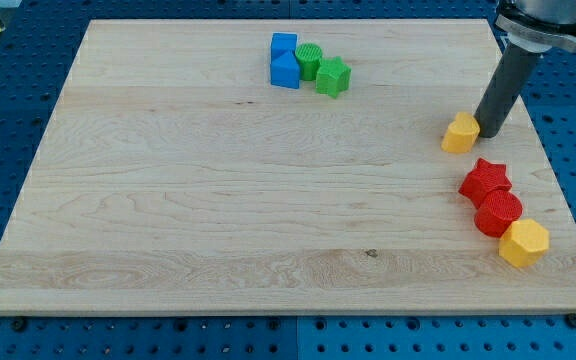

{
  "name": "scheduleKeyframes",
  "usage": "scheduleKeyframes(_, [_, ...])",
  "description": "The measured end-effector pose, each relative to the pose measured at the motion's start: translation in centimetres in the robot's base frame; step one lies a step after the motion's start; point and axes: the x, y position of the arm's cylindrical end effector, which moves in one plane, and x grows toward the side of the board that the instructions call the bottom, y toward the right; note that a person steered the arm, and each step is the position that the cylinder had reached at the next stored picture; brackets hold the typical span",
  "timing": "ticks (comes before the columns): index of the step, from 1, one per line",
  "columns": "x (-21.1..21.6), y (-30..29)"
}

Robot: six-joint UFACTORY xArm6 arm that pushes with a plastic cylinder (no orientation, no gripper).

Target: Push the red circle slightly left

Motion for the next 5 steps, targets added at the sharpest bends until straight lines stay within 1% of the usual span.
scheduleKeyframes(1, [0.0, 0.0])
scheduleKeyframes(2, [0.9, 0.7])
scheduleKeyframes(4, [7.4, 2.0])
scheduleKeyframes(5, [9.6, 2.0])
